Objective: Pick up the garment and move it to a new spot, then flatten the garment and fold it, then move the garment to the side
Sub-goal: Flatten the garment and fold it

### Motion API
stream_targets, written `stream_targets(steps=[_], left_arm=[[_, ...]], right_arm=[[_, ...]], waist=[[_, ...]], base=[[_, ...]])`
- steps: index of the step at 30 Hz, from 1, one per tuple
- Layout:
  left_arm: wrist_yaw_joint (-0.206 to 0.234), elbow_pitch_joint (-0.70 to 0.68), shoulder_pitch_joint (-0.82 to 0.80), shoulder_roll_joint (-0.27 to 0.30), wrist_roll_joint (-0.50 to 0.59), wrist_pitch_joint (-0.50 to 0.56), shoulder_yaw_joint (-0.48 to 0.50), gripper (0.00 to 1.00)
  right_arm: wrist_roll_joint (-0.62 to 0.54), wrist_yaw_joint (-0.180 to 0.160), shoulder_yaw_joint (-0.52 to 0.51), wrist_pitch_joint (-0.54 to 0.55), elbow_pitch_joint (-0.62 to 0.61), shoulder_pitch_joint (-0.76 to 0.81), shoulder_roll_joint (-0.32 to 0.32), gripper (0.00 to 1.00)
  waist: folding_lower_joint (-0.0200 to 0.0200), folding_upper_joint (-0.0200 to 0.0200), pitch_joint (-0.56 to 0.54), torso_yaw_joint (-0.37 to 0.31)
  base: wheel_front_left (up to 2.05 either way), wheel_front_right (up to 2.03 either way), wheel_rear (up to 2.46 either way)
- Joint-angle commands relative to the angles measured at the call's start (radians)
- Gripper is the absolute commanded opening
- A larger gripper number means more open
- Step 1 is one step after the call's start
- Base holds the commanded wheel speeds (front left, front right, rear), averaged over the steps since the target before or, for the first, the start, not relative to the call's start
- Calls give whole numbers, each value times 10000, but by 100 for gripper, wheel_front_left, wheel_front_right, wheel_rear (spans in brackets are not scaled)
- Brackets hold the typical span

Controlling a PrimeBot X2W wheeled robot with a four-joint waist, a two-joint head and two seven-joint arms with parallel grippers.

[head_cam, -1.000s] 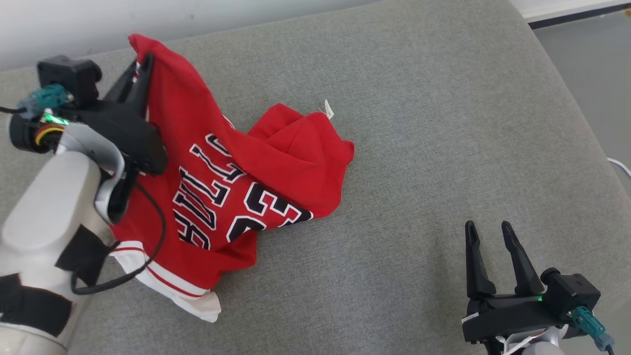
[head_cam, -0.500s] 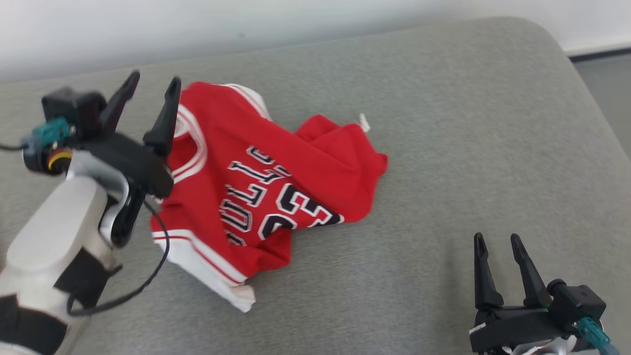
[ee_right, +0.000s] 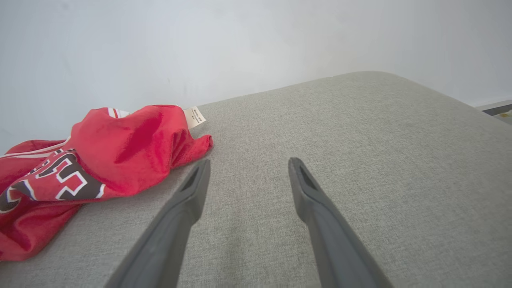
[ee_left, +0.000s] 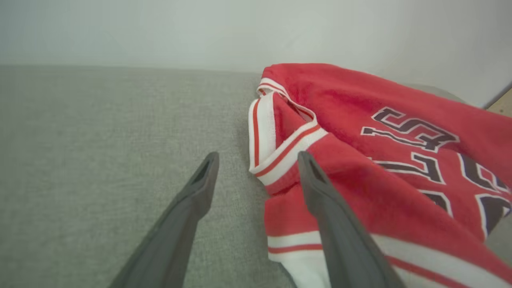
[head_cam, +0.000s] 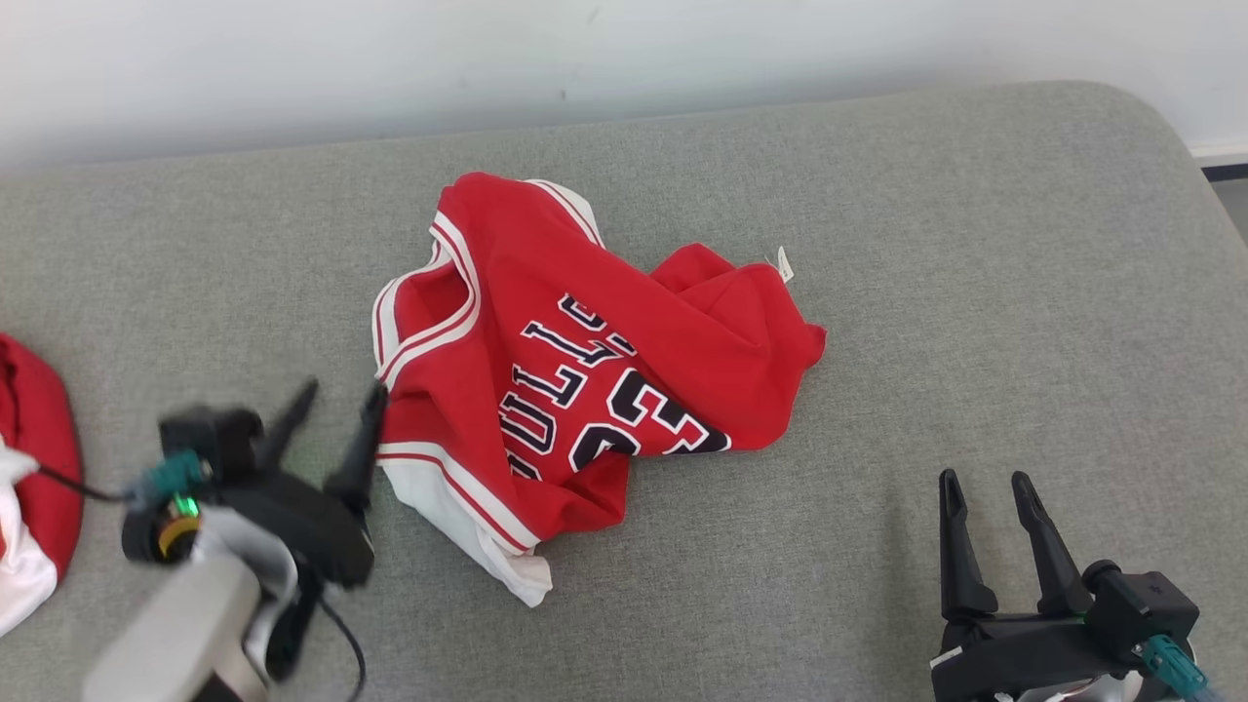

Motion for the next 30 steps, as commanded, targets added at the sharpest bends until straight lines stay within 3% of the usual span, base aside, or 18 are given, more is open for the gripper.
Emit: stream_targets(steps=[1, 12, 13, 14, 15, 16, 24, 30], left_arm=[[-41, 71, 312, -67, -46, -64, -47, 100], [-198, 1051, 618, -766, -404, 75, -335, 100], [-202, 1117, 620, -839, -442, 105, -405, 95], [-197, 1170, 616, -917, -477, 129, -470, 82], [-218, 1217, 614, -977, -480, 133, -537, 20], [-235, 1235, 611, -1020, -464, 122, -595, 0], [-240, 637, 919, -808, 126, -82, -826, 0], [245, -1163, 1692, -499, 626, -102, -473, 0]], right_arm=[[-61, -22, -35, -12, -4, 125, -11, 100], [-187, -22, -58, -12, 37, -55, -11, 100], [-205, -22, -55, -12, 34, -51, -11, 100], [-216, -22, -60, -12, 27, -33, -11, 100], [-227, -22, -70, -12, 19, 0, -12, 100], [-238, -22, -80, -12, 11, 42, -11, 100], [-130, -22, -97, -12, 87, 471, -11, 100], [-56, -22, -111, -12, 86, 780, -5, 100]], waist=[[1, 0, 30, 7], [1, 0, 120, -113], [1, 0, 110, -140], [1, 0, 98, -160], [1, 0, 82, -170], [1, 0, 60, -174], [1, 0, -481, 32], [1, 0, -974, 480]], base=[[0, 0, 0], [0, 0, 0], [0, 0, 0], [0, 0, 0], [0, 0, 0], [0, 0, 0], [0, 0, 0], [0, 0, 0]])
